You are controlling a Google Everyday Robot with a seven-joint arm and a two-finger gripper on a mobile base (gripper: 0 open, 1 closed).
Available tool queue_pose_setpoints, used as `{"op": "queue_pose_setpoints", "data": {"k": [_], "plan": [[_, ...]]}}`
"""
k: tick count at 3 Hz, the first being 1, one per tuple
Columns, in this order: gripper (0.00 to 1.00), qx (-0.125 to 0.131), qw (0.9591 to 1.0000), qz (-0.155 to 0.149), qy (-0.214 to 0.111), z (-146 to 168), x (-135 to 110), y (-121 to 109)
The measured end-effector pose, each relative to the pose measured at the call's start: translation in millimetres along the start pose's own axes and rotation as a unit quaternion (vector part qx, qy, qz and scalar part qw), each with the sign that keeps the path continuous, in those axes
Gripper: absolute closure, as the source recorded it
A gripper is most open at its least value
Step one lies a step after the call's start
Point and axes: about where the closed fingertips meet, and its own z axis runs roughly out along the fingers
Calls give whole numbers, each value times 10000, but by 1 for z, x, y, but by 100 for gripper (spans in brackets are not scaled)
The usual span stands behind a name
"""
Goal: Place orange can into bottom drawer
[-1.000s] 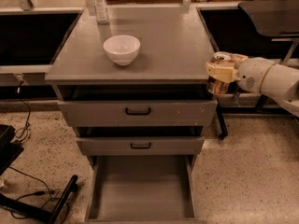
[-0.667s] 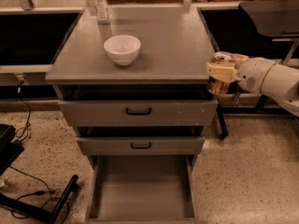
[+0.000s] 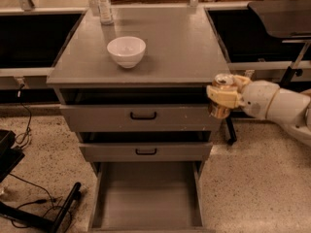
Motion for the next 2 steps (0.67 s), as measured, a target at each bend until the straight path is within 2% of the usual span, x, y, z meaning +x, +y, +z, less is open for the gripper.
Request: {"op": "queue_pose_setpoints", "data": {"k": [1,2], "plan": [[100,-517,9986,62,-11,0,60,48],[100,-971,9951,17,-175,20,122,71]]}}
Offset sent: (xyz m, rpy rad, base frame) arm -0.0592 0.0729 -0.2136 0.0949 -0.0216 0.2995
